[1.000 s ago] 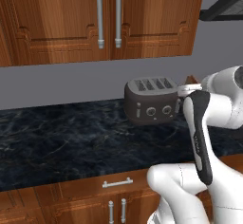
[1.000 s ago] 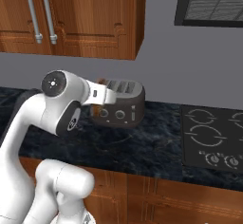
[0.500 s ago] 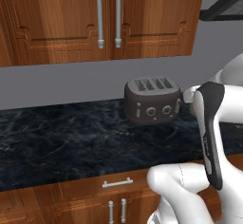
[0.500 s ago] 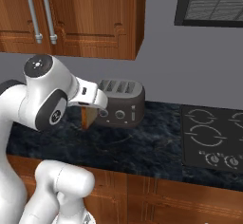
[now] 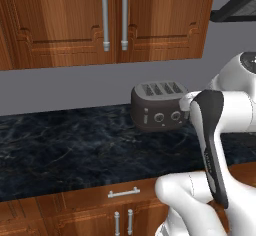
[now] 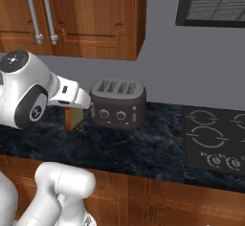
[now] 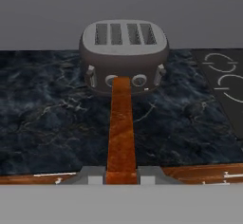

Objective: Start the toaster. Once the lever pops up, take the bread to the plate on the dining counter.

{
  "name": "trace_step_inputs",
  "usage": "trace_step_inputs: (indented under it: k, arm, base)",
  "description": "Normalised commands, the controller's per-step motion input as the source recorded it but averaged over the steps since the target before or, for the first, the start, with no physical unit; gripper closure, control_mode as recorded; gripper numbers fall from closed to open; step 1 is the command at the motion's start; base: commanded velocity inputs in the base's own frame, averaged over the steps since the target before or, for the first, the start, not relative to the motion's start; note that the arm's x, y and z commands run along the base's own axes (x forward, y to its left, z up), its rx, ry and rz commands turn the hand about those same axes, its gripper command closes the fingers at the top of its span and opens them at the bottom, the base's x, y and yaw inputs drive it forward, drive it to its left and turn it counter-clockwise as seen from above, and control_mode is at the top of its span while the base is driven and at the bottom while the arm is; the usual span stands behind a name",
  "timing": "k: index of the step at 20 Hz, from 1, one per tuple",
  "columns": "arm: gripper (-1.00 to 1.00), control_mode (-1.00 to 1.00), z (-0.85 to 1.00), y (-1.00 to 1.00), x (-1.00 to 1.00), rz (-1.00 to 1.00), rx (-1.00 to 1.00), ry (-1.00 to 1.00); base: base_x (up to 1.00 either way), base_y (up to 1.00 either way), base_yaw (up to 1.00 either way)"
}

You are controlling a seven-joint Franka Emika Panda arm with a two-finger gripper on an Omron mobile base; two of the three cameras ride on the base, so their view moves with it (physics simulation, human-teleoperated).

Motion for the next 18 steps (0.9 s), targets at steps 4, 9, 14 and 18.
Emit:
trace_step_inputs:
  k: [4,9,14,18]
  arm:
    - [1.00,-1.00,-0.02,0.24,-0.24,0.00,0.00,0.00]
    - [1.00,-1.00,-0.10,0.19,-0.20,0.00,0.00,0.01]
    - [1.00,-1.00,-0.14,0.12,-0.15,0.00,0.00,0.01]
    - [1.00,-1.00,-0.07,0.01,-0.02,0.00,0.00,0.00]
  base:
    - [0.00,0.00,0.00]
    - [0.00,0.00,0.00]
    - [0.00,0.00,0.00]
    - [0.00,0.00,0.00]
